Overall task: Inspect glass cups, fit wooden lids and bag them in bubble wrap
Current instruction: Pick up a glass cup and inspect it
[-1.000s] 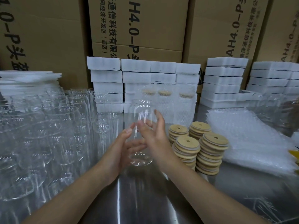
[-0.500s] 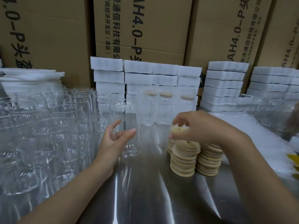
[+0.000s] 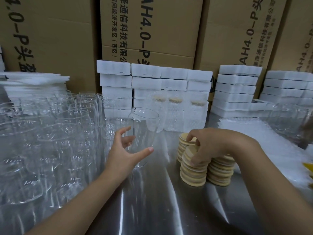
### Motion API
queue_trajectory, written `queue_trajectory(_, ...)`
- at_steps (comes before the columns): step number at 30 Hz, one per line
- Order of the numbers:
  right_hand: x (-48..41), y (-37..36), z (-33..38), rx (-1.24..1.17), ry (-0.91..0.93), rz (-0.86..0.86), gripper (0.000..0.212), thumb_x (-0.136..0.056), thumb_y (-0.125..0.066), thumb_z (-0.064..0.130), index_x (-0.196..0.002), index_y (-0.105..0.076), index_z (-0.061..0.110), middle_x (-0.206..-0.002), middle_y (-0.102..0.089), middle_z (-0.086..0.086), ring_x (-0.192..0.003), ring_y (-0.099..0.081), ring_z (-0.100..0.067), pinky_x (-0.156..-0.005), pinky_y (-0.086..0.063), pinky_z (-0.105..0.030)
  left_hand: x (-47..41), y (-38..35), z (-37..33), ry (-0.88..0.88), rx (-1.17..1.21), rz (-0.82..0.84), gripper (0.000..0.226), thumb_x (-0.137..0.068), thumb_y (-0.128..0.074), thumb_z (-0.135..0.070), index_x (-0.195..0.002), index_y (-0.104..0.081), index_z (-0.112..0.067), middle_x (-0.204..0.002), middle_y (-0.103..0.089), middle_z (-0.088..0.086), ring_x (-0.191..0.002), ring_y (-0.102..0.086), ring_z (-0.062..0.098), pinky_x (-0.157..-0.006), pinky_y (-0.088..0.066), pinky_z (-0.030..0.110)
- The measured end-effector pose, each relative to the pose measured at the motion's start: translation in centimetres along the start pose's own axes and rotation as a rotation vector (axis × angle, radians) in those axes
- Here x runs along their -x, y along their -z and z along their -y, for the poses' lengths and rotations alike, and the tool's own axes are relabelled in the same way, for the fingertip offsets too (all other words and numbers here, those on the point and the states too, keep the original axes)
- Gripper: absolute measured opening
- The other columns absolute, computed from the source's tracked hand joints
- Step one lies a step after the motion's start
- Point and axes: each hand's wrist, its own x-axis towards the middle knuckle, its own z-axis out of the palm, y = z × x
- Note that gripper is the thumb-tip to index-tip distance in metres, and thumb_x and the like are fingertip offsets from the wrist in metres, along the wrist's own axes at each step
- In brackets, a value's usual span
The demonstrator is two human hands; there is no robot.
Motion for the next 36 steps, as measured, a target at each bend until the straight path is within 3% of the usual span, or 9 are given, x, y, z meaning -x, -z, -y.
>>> queue_trajectory(3,-0.1,0.2,-0.1,-0.110,0.093,-0.157,0.076,-0.065,-0.074,0.054,-0.131,-0.040,0.037,-0.102,-0.044,0.018,-0.086,-0.051,-0.003,-0.065,-0.042,-0.022,-0.2,0.0,0.5,-0.027,-0.053,-0.009,0.088,-0.057,-0.091,-0.031,-0.127,-0.038,-0.040,-0.110,-0.050,-0.022,-0.117,-0.049,0.009,-0.099,-0.038,0.028)
queue_trajectory(6,-0.3,0.5,0.2,-0.402,0.207,-0.472,0.082,-0.055,-0.069,0.068,-0.129,-0.046,0.041,-0.099,-0.044,0.018,-0.083,-0.051,-0.002,-0.063,-0.039,-0.019,-0.4,0.1,0.8,-0.046,-0.115,-0.012,0.092,-0.059,-0.092,-0.025,-0.130,-0.036,-0.037,-0.116,-0.050,-0.015,-0.123,-0.045,0.007,-0.096,-0.039,0.027)
queue_trajectory(9,-1.2,0.0,1.3,-0.733,0.277,-0.765,0.068,-0.057,-0.071,0.069,-0.117,-0.056,0.040,-0.102,-0.051,0.013,-0.086,-0.055,-0.003,-0.068,-0.042,-0.018,-0.5,0.1,0.9,-0.069,-0.171,-0.028,0.092,-0.057,-0.094,-0.025,-0.126,-0.034,-0.040,-0.125,-0.048,-0.008,-0.123,-0.044,0.006,-0.099,-0.038,0.029)
queue_trajectory(13,-2.4,-1.9,3.8,-1.200,0.440,-0.801,0.054,-0.057,-0.082,0.053,-0.097,-0.056,0.029,-0.102,-0.065,0.000,-0.093,-0.064,-0.011,-0.078,-0.052,-0.023,-0.4,0.1,0.8,-0.124,-0.248,-0.054,0.094,-0.056,-0.094,-0.029,-0.123,-0.031,-0.045,-0.127,-0.047,-0.011,-0.122,-0.042,0.000,-0.096,-0.036,0.025)
queue_trajectory(16,-3.3,-3.7,5.5,-1.372,0.512,-0.788,0.047,-0.062,-0.085,0.039,-0.092,-0.052,0.023,-0.094,-0.063,0.004,-0.085,-0.064,-0.004,-0.071,-0.049,-0.016,-0.3,0.1,0.9,-0.139,-0.250,-0.055,0.093,-0.055,-0.094,-0.029,-0.124,-0.032,-0.045,-0.129,-0.047,-0.011,-0.124,-0.043,0.000,-0.099,-0.044,0.032)
queue_trajectory(22,-4.1,-5.8,6.7,-1.287,0.562,-0.798,0.033,-0.068,-0.069,0.048,-0.091,-0.051,0.033,-0.094,-0.062,0.021,-0.096,-0.063,-0.004,-0.086,-0.050,-0.024,-0.3,0.0,1.1,-0.139,-0.236,-0.033,0.093,-0.054,-0.095,-0.031,-0.123,-0.034,-0.047,-0.122,-0.049,-0.015,-0.118,-0.044,-0.003,-0.095,-0.045,0.026)
queue_trajectory(26,-3.8,-5.9,6.9,-1.170,0.560,-0.840,0.033,-0.080,-0.061,0.044,-0.112,-0.055,0.050,-0.120,-0.057,0.022,-0.113,-0.055,0.005,-0.095,-0.045,-0.015,-0.3,0.0,1.1,-0.138,-0.212,-0.009,0.091,-0.055,-0.094,-0.030,-0.122,-0.034,-0.048,-0.122,-0.051,-0.014,-0.116,-0.047,-0.004,-0.080,-0.034,-0.001)
queue_trajectory(28,-3.7,-5.8,7.0,-1.152,0.575,-0.826,0.032,-0.084,-0.060,0.038,-0.113,-0.055,0.051,-0.125,-0.054,0.015,-0.115,-0.051,0.007,-0.096,-0.043,-0.014,-0.3,-0.1,1.1,-0.154,-0.214,-0.001,0.092,-0.054,-0.094,-0.031,-0.124,-0.036,-0.046,-0.121,-0.052,-0.015,-0.113,-0.047,-0.011,-0.077,-0.031,-0.006)
queue_trajectory(36,-3.6,-6.0,6.8,-1.150,0.612,-0.815,0.034,-0.091,-0.062,0.020,-0.116,-0.057,0.043,-0.130,-0.054,0.001,-0.116,-0.051,0.004,-0.094,-0.042,-0.010,-0.1,0.0,0.8,-0.168,-0.200,0.007,0.096,-0.047,-0.092,-0.046,-0.126,-0.036,-0.049,-0.122,-0.053,-0.015,-0.116,-0.052,-0.001,-0.088,-0.040,0.018)
